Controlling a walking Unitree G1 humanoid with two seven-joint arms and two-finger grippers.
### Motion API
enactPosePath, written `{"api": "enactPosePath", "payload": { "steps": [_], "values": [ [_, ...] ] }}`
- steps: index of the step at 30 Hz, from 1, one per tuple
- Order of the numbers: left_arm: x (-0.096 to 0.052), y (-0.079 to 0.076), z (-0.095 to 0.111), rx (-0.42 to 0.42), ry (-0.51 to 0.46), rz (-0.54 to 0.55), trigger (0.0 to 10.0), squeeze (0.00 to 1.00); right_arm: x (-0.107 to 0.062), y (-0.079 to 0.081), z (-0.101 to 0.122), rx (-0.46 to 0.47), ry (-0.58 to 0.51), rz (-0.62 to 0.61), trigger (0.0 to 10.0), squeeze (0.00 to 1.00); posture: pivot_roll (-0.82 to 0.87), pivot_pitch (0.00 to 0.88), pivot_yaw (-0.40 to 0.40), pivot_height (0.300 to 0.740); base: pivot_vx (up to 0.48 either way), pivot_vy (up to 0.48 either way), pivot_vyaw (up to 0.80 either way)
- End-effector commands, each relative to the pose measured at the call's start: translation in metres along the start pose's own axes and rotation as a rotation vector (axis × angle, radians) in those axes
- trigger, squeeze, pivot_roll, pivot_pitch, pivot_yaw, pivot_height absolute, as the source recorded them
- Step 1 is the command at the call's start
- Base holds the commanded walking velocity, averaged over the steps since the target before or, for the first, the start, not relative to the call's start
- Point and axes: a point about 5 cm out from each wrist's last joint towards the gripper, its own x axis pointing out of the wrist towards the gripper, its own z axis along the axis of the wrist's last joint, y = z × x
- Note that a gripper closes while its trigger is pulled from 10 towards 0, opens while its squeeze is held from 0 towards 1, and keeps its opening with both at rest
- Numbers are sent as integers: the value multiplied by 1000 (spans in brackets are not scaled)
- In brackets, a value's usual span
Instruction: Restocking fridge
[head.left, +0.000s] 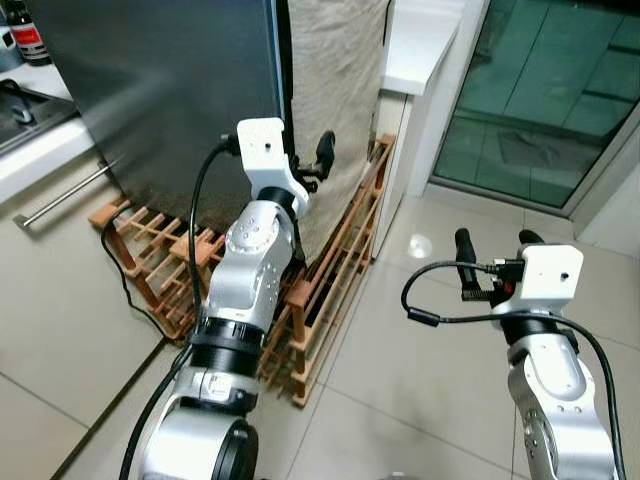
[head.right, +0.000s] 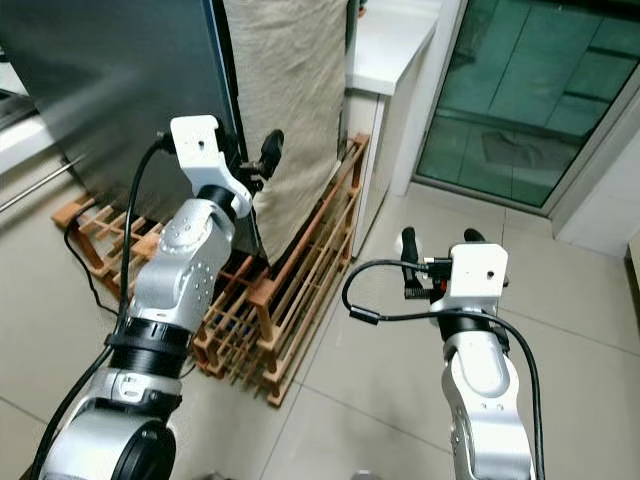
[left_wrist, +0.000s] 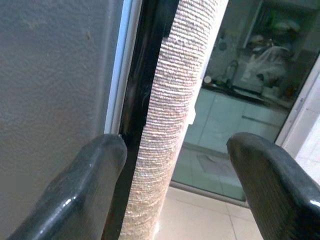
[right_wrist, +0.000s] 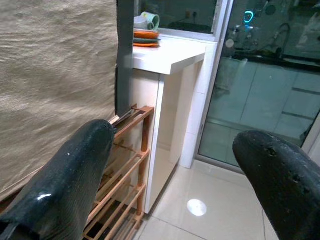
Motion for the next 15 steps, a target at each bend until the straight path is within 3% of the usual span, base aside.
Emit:
{"api": "enactPosePath", "payload": {
  "steps": [1, 6, 15],
  "values": [
    [0, -11, 10, 18, -30, -69, 10000, 0, -1, -2, 2, -7, -2, -3, 10000, 0, -194, 36, 29, 740, 0, 0, 0],
    [-7, -13, 13, 17, -39, -89, 10000, 0, -1, -1, 1, -8, -1, -1, 10000, 0, -190, 36, 27, 740, 0, 0, 0],
    [-1, -29, 19, -28, -43, -149, 10000, 0, 4, 0, 2, -12, -9, 9, 10000, 0, -189, 8, 30, 740, 0, 0, 0]
  ]
}}
